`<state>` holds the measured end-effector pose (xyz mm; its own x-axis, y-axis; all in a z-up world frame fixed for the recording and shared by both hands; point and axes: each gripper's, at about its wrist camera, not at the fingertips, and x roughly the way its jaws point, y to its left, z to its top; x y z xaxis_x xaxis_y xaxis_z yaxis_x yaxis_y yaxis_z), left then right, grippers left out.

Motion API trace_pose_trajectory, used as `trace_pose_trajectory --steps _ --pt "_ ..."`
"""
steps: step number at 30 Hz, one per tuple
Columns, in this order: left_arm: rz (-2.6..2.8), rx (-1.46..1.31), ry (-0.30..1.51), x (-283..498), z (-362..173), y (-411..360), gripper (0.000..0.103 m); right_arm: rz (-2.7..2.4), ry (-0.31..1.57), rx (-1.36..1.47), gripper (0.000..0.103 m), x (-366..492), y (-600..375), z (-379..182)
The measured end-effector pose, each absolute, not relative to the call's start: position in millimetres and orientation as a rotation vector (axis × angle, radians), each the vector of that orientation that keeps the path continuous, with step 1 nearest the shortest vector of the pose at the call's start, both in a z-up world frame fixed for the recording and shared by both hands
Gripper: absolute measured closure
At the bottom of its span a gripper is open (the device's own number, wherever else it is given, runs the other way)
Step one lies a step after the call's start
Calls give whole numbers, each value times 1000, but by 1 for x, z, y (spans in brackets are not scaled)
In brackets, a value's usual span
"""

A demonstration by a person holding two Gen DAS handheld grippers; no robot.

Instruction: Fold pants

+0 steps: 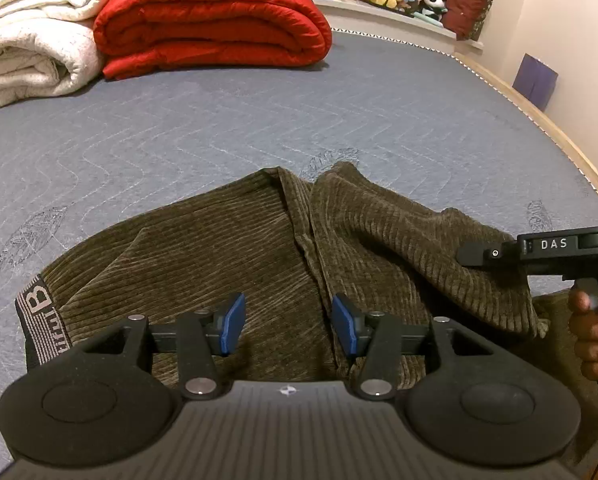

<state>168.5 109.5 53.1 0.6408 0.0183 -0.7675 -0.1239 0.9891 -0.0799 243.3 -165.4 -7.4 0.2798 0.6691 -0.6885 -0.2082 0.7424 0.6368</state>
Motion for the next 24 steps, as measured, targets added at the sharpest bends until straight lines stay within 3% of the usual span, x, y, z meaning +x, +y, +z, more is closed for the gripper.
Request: trace_pose_trajectory --steps 1,2,11,13,19,24 --pt "81 -129 871 169 53 110 50 623 1135 462 86 243 -165 -5" --pt "81 -129 870 169 54 110 50 631 1118 445 93 242 -164 -1" --pt "82 -127 867 168 54 109 48 834 822 411 95 219 -169 68" --pt "85 -127 867 168 53 109 48 943 832 406 95 215 -171 71" --pt "90 -143 873 169 53 110 47 1032 1058 107 87 195 -149 33" --pt "92 -142 874 171 52 109 46 955 1078 223 52 206 -174 27"
